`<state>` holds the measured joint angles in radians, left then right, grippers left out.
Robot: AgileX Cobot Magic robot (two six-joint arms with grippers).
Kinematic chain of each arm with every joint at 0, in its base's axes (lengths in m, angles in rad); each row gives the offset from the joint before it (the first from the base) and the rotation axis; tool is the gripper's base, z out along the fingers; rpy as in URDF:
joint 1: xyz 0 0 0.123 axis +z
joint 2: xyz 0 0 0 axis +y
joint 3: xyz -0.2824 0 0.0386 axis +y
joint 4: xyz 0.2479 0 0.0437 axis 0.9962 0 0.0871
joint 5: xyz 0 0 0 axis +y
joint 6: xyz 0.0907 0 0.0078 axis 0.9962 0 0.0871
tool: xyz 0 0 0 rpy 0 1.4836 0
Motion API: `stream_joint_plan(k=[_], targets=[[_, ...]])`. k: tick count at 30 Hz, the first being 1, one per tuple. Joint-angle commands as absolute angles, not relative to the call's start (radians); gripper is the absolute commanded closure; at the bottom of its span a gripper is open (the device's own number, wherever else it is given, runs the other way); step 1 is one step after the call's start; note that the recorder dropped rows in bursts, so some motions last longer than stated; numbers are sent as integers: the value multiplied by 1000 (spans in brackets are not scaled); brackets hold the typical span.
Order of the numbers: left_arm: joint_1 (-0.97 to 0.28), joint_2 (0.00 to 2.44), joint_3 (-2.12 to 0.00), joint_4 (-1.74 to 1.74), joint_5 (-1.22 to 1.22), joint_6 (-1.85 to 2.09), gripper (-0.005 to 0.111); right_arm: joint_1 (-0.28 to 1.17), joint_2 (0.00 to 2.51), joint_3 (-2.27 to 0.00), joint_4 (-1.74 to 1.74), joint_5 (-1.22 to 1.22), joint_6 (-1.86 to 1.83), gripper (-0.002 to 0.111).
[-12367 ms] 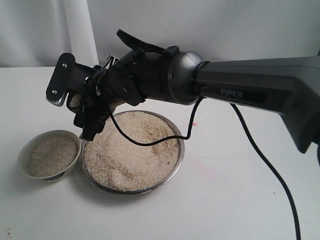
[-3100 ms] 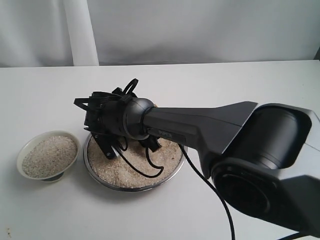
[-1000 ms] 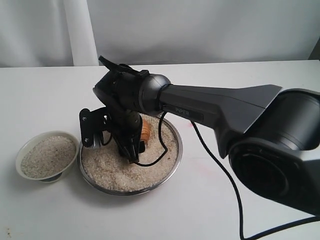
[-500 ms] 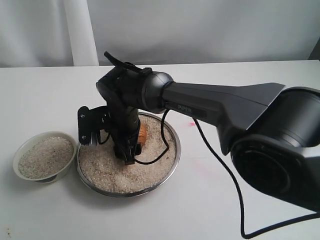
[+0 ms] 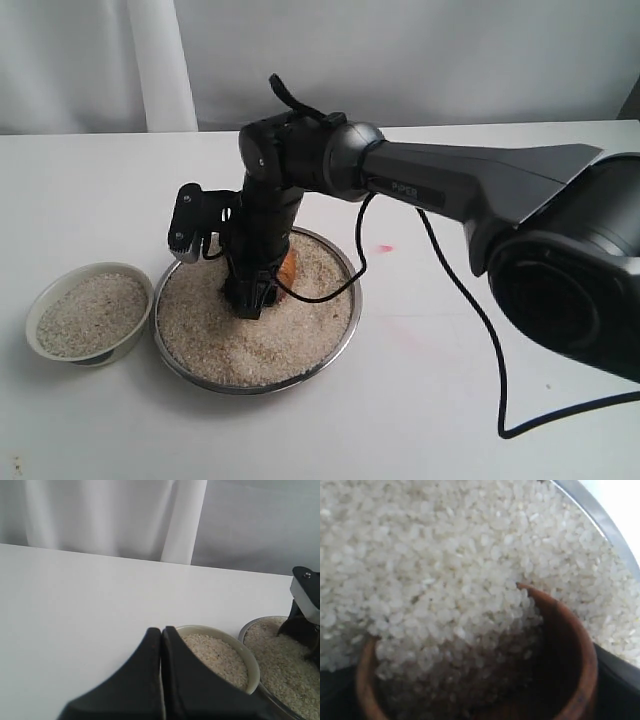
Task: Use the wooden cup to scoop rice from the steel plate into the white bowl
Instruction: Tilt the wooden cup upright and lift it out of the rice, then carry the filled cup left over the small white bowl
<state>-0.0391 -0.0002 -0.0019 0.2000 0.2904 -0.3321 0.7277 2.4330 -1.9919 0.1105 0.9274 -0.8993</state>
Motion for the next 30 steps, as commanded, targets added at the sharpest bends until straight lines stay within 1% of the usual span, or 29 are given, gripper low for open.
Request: stream_joint_plan(k=[1, 4, 17, 30], targets=[[-41, 0, 0, 199, 285, -336, 107, 679, 2445, -1974, 239, 944, -964, 108], [-41, 0, 0, 199, 285, -336, 107, 658, 2441, -1974, 324, 936, -1014, 108], [-41, 0, 0, 199, 285, -336, 107, 649, 2385, -1974, 325, 896, -1050, 108], [-41, 0, 0, 199, 285, -336, 107, 651, 2274, -1974, 381, 858, -1065, 108]])
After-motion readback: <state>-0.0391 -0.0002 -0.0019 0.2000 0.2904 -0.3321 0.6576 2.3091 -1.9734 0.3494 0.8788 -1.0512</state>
